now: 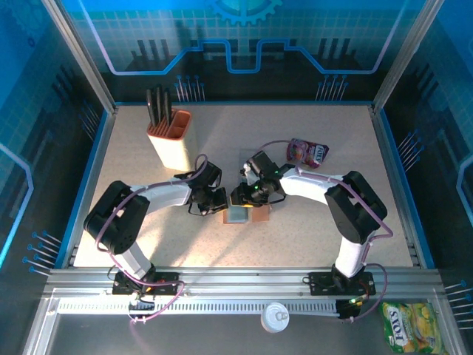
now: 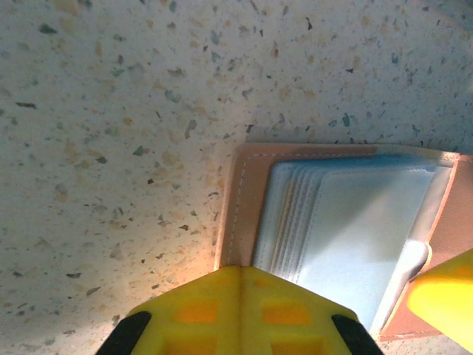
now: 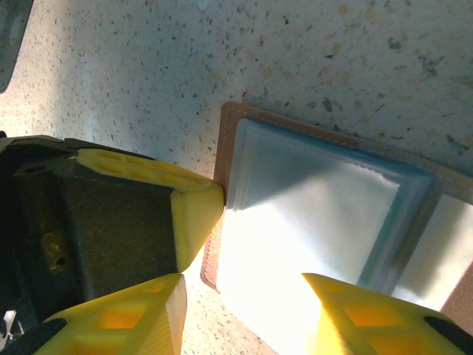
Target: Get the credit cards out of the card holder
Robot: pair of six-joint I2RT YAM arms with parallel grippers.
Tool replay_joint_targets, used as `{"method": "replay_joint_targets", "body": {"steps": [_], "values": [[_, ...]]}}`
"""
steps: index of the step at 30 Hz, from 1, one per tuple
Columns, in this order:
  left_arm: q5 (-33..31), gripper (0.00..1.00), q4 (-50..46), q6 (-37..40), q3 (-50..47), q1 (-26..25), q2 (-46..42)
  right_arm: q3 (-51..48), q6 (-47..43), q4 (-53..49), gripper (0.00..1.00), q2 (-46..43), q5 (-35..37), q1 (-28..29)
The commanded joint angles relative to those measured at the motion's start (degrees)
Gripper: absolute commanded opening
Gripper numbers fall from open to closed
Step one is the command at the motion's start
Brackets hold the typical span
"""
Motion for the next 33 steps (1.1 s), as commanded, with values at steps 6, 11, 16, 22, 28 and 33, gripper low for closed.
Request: {"method": "replay_joint_targets", "body": {"steps": [6, 11, 16, 22, 28, 33], "values": [[-0.98, 0.02, -0.62, 1.16, 0.21, -0.3, 1.32, 1.39, -1.14, -3.73, 0.47, 1.67, -1.6, 0.89], [-1.07, 0.02, -0.44, 0.96, 0.04, -0.3, 1.07, 2.82, -2.45, -5.92, 0.47, 2.56, -1.32, 0.89], [-1.07, 0.02, -0.3, 0.96, 0.17, -0.3, 0.89, 2.43, -2.31, -6.1, 0.46, 2.67, -0.28, 0.89], [-1.19, 0.02, -0.8, 1.31, 0.29, -0.3, 0.71, 1.49, -2.3, -6.37, 0.46, 1.94, 1.64, 0.89], [-1.33, 0.02, -1.15, 1.29, 0.81, -0.3, 0.8, 0.94, -2.32, -6.96, 0.46, 1.36, 2.93, 0.81], [-1.34, 0.02, -0.82, 1.06, 0.79, -0.3, 0.92, 0.33, -2.54, -6.81, 0.46, 1.15, 3.07, 0.72]]}}
